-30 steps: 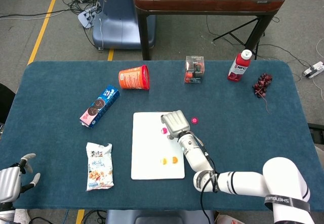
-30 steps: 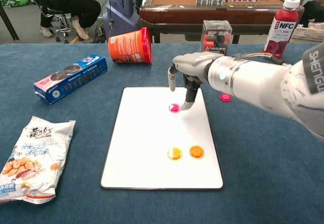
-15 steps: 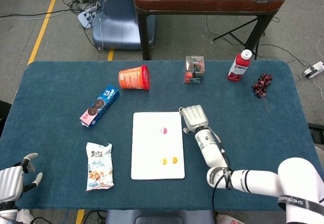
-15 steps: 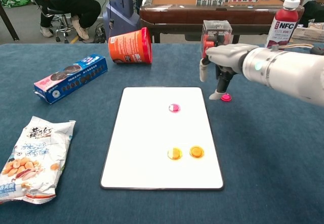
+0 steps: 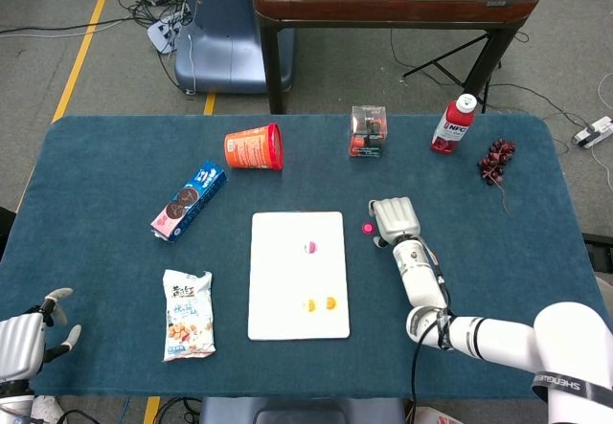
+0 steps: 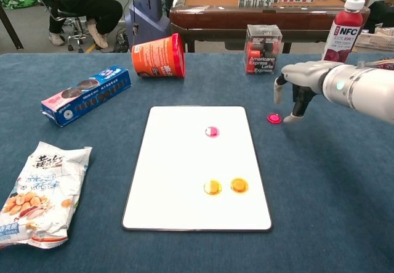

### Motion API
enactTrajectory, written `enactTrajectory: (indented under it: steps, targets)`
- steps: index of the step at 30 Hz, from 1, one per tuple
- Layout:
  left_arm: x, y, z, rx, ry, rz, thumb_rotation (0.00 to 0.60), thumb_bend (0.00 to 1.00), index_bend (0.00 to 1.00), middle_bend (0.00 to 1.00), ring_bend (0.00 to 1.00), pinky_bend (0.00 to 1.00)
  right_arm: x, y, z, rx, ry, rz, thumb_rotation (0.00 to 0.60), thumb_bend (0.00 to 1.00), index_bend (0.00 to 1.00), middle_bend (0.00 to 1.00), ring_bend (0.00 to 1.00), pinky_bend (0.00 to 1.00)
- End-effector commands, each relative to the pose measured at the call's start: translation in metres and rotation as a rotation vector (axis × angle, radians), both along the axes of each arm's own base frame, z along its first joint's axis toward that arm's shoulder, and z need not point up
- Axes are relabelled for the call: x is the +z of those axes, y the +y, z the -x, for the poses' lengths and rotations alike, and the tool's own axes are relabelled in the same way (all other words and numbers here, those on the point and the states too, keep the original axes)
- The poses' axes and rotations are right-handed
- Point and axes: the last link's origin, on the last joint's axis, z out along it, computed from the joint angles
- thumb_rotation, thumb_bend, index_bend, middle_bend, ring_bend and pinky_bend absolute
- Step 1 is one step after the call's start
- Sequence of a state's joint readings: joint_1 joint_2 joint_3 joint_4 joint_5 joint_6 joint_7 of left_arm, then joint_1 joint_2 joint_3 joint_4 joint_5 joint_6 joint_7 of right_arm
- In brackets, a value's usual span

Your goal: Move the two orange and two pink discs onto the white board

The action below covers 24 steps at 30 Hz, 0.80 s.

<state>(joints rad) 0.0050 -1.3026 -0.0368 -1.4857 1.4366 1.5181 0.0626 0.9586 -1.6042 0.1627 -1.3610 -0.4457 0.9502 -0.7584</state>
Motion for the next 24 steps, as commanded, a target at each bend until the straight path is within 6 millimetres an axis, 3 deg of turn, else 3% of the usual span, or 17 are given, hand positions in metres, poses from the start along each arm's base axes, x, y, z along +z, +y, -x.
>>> enactTrajectory:
  steps: [1, 24]
  targets:
    - [0.000, 0.000, 0.000, 0.001, -0.001, 0.000, 0.600, 0.30, 0.35, 0.58, 0.54, 0.73, -0.004, -0.001, 0.002, -0.011, 0.002, -0.007, 0.600, 0.20, 0.35, 1.00, 1.00, 1.00]
    - [-0.002, -0.006, 0.003, 0.015, -0.009, 0.005, 0.600, 0.30, 0.35, 0.58, 0.54, 0.73, -0.020, -0.009, -0.004, -0.027, 0.011, -0.021, 0.600, 0.25, 0.38, 1.00, 1.00, 1.00]
